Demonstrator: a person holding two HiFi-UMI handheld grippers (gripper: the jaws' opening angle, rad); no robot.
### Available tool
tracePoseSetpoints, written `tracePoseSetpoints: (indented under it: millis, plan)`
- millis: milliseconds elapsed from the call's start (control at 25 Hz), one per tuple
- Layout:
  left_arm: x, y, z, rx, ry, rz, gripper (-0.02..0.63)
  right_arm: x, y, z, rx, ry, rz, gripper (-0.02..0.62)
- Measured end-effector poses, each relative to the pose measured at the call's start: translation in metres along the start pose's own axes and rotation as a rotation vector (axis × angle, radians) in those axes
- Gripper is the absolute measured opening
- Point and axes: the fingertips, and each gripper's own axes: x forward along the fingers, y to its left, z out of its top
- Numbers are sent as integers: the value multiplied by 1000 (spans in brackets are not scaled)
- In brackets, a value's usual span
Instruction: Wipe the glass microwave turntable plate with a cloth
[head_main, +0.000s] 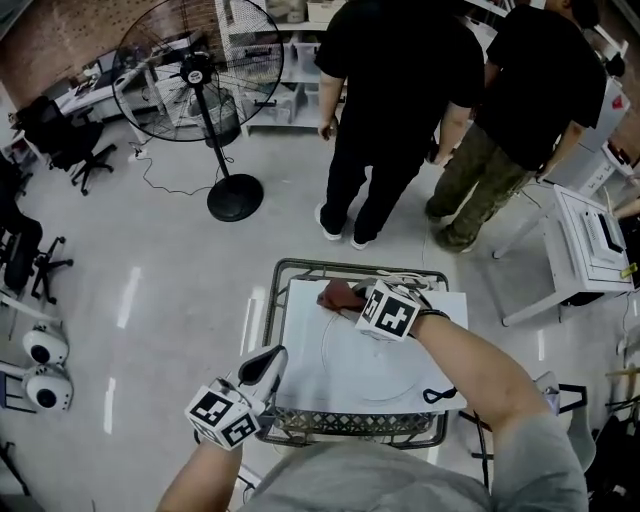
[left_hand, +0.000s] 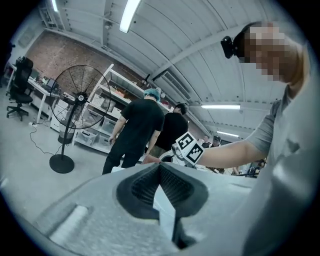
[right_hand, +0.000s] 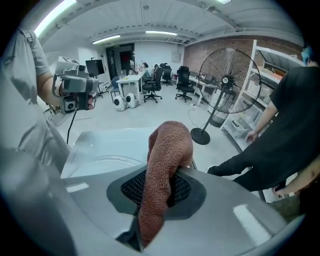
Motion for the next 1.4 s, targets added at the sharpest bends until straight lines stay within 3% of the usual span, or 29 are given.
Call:
tracePoseSetpoints:
  millis: [320, 1040, 1200, 1400]
  plan:
    - [4, 0, -4, -12, 4, -10, 0, -16, -17, -30, 47, 23, -14, 64]
    - [28, -22, -5, -7, 27, -39, 0, -79, -31, -144, 143, 118, -75, 64]
    - [26, -22, -4, -10, 13, -36, 0, -84, -29, -125, 135, 67, -76, 64]
    - [11, -16, -1, -13, -16, -10, 0, -61, 2, -47, 22, -15, -3, 64]
